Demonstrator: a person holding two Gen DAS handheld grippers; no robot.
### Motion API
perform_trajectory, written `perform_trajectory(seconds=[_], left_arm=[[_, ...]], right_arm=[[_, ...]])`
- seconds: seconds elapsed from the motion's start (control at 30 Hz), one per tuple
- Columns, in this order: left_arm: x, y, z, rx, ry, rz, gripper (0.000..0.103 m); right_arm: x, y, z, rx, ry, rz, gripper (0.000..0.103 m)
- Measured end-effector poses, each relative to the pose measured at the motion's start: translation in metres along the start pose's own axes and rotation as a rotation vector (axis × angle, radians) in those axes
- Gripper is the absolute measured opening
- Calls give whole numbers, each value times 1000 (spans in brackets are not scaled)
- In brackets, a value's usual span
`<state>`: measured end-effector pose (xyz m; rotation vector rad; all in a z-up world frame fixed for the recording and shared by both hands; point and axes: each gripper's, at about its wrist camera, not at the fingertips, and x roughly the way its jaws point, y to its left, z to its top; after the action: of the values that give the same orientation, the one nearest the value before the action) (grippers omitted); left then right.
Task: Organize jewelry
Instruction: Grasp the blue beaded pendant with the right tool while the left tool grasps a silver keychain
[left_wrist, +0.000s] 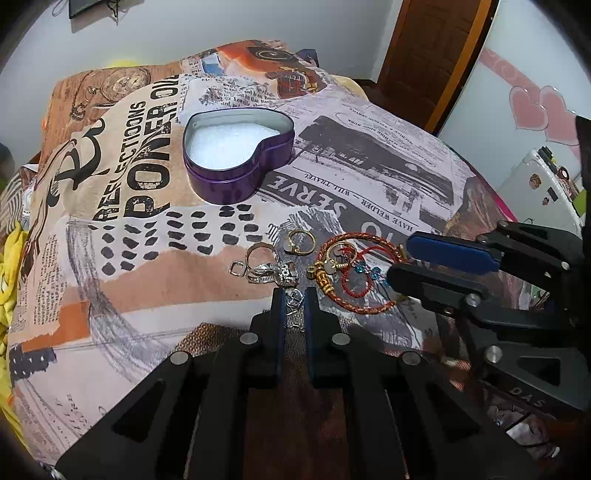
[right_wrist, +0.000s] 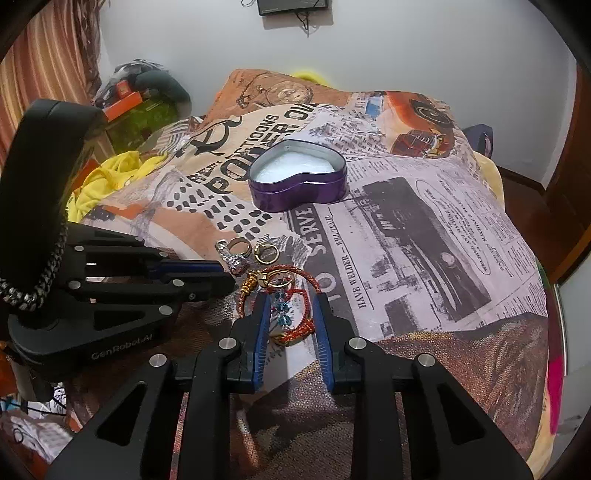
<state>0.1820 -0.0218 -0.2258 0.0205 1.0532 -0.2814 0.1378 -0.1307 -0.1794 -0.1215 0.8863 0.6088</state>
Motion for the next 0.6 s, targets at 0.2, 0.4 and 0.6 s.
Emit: perform_trajectory(seconds=[0.2, 0.4, 0.6], left_arm=[[-22, 7, -2, -11, -49, 27, 8], [-37, 10, -5, -20, -87, 44, 8], [-41, 11, -8, -38, -101, 34, 8]], right_arm=[[2, 4, 3, -6, 0, 40, 17], [14, 8, 3, -9, 41, 55, 15], [24, 12, 0, -36, 77, 15, 9]])
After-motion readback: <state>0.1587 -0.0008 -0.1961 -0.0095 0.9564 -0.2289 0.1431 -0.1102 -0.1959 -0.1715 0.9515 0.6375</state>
